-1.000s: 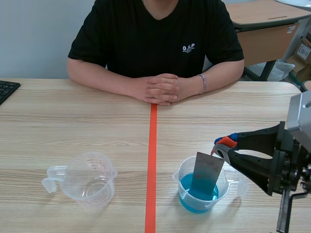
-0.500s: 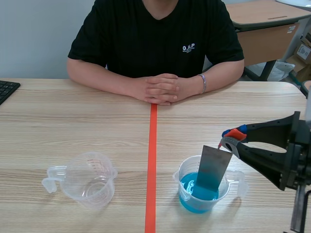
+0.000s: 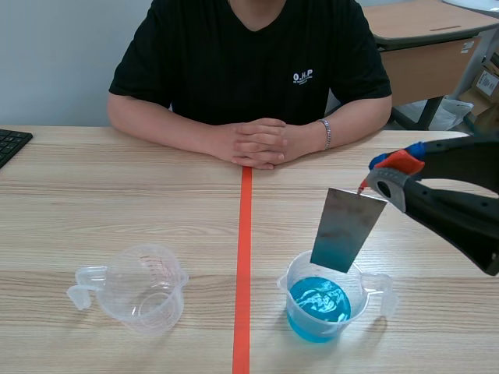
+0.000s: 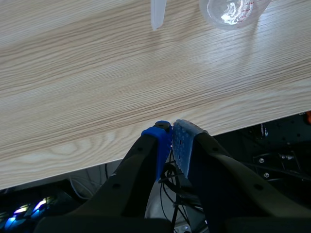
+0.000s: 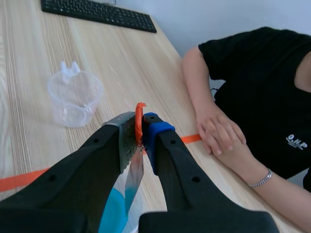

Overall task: Do the redox reaction experiment.
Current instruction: 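Hold the plate still in the solution, then raise the plate and point at it, then put the plate into the left beaker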

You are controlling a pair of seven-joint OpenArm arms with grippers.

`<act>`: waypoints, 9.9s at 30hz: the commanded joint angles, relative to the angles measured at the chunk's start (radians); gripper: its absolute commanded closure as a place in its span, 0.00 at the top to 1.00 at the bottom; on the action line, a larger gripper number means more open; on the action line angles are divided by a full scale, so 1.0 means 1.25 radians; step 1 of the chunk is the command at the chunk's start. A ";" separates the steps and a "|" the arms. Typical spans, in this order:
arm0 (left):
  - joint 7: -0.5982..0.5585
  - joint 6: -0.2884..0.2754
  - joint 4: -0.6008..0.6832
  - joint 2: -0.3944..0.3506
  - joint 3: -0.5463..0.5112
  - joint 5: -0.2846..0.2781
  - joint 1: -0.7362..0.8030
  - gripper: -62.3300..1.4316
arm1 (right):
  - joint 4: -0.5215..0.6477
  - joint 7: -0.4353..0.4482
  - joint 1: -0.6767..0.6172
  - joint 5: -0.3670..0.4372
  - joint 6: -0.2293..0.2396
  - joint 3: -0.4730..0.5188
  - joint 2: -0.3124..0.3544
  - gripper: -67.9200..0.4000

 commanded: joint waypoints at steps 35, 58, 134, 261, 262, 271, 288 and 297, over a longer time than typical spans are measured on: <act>-0.010 -0.002 0.006 -0.062 0.001 -0.002 -0.012 0.11 | 0.105 -0.105 -0.017 0.134 0.005 0.022 0.013 0.03; -0.051 -0.092 0.006 -0.514 0.330 -0.011 -0.538 0.11 | 0.105 -0.106 -0.017 0.137 0.005 0.022 0.012 0.03; 0.082 -0.109 -0.163 -0.205 0.743 0.112 -0.944 0.11 | 0.105 -0.105 -0.017 0.148 0.005 0.022 0.012 0.03; 0.049 0.082 0.036 0.077 -0.013 0.075 -0.025 0.11 | -0.157 -0.592 0.679 0.286 -0.078 -0.729 -0.273 0.03; 0.049 0.082 0.036 0.077 -0.013 0.075 -0.025 0.11 | -0.168 -0.591 0.679 0.286 -0.078 -0.729 -0.273 0.03; 0.048 0.082 0.036 0.077 -0.013 0.075 -0.025 0.11 | -0.255 -0.497 0.679 0.239 -0.077 -0.729 -0.273 0.03; 0.049 0.082 0.036 0.077 -0.013 0.076 -0.025 0.11 | -0.383 -0.311 0.678 0.030 -0.074 -0.780 -0.274 0.03; 0.049 0.082 0.036 0.077 -0.013 0.076 -0.025 0.11 | -0.393 -0.310 0.677 -0.015 -0.074 -0.804 -0.274 0.09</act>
